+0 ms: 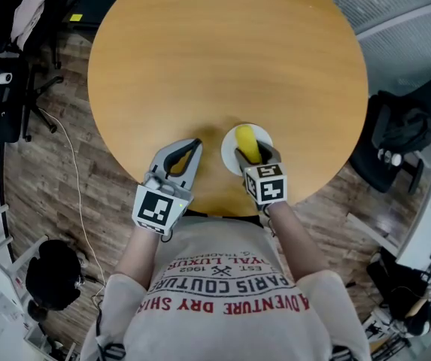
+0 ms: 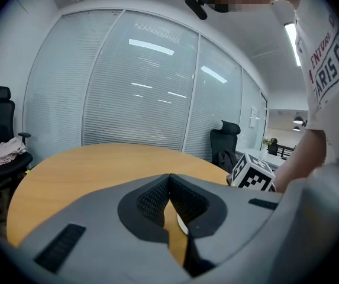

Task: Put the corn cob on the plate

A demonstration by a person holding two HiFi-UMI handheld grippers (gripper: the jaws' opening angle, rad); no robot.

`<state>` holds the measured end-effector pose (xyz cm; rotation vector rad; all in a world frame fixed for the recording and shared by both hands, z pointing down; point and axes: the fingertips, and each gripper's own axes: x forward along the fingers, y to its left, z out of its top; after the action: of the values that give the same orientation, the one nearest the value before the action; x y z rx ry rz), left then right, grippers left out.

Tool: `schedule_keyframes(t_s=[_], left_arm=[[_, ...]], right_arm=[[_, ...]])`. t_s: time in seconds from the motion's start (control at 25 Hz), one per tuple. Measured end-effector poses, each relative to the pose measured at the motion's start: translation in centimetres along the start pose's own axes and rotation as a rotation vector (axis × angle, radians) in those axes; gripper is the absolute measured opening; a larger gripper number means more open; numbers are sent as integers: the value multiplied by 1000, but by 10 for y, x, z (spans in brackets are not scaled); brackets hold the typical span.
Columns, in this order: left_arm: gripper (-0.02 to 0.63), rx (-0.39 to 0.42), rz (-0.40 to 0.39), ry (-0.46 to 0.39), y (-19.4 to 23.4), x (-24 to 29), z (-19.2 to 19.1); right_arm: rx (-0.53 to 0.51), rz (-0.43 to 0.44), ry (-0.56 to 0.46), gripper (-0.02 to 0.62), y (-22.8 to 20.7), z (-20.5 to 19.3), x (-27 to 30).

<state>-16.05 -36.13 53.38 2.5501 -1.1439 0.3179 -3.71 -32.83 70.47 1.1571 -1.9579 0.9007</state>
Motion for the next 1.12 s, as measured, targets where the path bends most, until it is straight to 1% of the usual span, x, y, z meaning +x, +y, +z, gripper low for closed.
schedule_keyframes(t_s=[0.12, 0.2, 0.28, 0.36, 0.56, 0.68, 0.8, 0.84, 0.88, 0.92, 1.04, 1.12], left_arm=[[34, -5, 6, -1, 0, -3, 0], [34, 4, 7, -5, -1, -4, 2], [34, 18, 5, -8, -3, -5, 3], [34, 14, 11, -8, -3, -8, 4], [34, 25, 32, -16, -1, -14, 7], [34, 35, 33, -22, -8, -17, 11], [34, 58, 31, -43, -15, -20, 16], [34, 62, 33, -49, -18, -21, 17], [34, 64, 35, -55, -20, -22, 20], [34, 67, 36, -61, -23, -21, 22], [34, 85, 39, -82, -32, -22, 31], [34, 94, 46, -98, -35, -24, 37]], right_arm=[[-16, -17, 2, 265, 2, 0, 1], [-8, -21, -1, 265, 2, 0, 2], [24, -7, -9, 265, 3, 0, 1], [60, 6, -17, 265, 4, 1, 0], [115, -9, -50, 265, 4, 3, -12], [84, -36, -86, 265, 3, 12, -32], [38, -43, -147, 257, 5, 32, -56], [32, -51, -170, 221, 4, 39, -64], [30, -64, -194, 160, 1, 46, -72], [31, -80, -219, 115, -2, 53, -80], [43, -126, -289, 55, -13, 68, -104], [50, -135, -326, 43, -16, 75, -118]])
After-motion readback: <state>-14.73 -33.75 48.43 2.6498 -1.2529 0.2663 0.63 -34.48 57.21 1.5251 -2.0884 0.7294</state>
